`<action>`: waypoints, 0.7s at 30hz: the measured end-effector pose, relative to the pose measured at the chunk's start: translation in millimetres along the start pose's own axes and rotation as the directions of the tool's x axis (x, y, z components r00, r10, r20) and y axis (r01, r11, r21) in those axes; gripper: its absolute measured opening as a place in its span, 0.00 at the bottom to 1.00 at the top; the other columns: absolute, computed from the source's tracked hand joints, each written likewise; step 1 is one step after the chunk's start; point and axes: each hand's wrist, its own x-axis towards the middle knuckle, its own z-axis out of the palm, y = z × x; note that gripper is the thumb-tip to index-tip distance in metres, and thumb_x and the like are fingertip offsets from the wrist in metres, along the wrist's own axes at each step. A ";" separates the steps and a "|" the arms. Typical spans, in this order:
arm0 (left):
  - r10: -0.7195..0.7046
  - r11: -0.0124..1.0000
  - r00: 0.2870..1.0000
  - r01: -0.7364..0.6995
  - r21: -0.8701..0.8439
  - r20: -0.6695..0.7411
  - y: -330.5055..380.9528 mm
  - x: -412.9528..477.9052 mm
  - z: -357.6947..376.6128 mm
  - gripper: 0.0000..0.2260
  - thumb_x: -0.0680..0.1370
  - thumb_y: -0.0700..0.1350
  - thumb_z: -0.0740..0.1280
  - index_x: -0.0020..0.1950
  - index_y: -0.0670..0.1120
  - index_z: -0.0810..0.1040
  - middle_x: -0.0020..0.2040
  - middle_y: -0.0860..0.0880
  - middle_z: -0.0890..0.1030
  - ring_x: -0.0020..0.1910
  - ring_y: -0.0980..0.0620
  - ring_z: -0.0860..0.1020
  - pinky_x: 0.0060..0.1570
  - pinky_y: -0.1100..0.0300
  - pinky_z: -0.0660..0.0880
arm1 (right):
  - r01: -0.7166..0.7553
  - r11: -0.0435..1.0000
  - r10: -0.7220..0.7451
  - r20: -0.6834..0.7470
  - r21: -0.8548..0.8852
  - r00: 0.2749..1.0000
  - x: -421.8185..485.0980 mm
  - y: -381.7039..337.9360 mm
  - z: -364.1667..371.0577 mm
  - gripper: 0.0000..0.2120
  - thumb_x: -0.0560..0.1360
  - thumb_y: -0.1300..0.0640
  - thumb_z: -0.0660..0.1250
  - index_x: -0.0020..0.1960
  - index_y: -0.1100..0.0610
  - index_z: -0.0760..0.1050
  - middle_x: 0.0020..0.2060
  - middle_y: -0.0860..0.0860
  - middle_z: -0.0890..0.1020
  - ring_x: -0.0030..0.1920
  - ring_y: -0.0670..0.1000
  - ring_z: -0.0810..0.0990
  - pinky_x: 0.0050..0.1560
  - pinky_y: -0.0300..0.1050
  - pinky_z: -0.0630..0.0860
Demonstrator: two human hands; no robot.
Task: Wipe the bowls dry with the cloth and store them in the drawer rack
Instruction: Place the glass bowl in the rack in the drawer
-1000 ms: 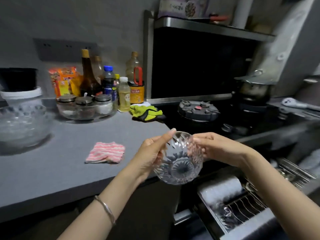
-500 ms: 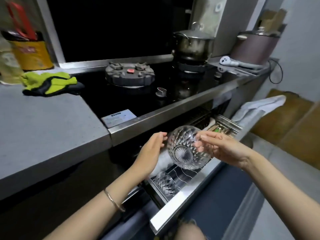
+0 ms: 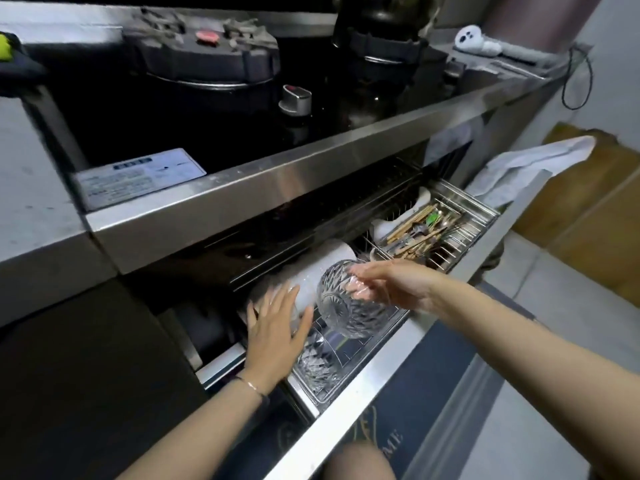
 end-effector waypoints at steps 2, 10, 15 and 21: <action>0.007 0.998 1.000 -0.006 0.068 -0.015 -5.5 -1.0 9.5 0.35 0.74 0.68 0.37 0.76 0.55 0.57 0.77 0.55 0.56 0.77 0.53 0.49 0.72 0.51 0.35 | -0.065 0.998 0.066 0.010 -0.022 0.998 15.2 4.7 -2.1 0.15 0.76 0.56 0.64 0.60 0.62 0.73 0.46 0.54 0.81 0.45 0.55 0.80 0.55 0.52 0.76; 0.022 0.996 0.996 -0.014 0.092 -0.092 -9.8 0.2 22.9 0.34 0.77 0.66 0.37 0.72 0.53 0.68 0.73 0.50 0.67 0.75 0.49 0.60 0.72 0.57 0.38 | -0.287 0.942 0.303 0.073 -0.177 0.950 67.1 13.8 -11.9 0.12 0.79 0.56 0.58 0.58 0.63 0.68 0.49 0.59 0.77 0.51 0.59 0.75 0.66 0.61 0.67; 0.012 0.993 0.995 -0.001 0.117 -0.096 -9.6 -0.9 22.9 0.32 0.78 0.66 0.39 0.71 0.53 0.69 0.73 0.50 0.67 0.75 0.48 0.61 0.72 0.56 0.41 | -0.358 0.905 0.383 0.076 -0.227 0.920 94.4 26.4 -12.4 0.08 0.78 0.56 0.59 0.51 0.60 0.73 0.46 0.57 0.76 0.47 0.56 0.75 0.63 0.56 0.68; 0.012 0.991 0.996 0.001 0.137 -0.092 -9.5 -0.3 24.1 0.32 0.77 0.65 0.40 0.71 0.54 0.69 0.74 0.50 0.66 0.75 0.49 0.60 0.72 0.55 0.43 | -0.384 0.903 0.411 0.122 -0.194 0.903 106.2 38.1 -3.1 0.07 0.79 0.59 0.57 0.48 0.60 0.73 0.42 0.54 0.77 0.42 0.53 0.76 0.51 0.51 0.75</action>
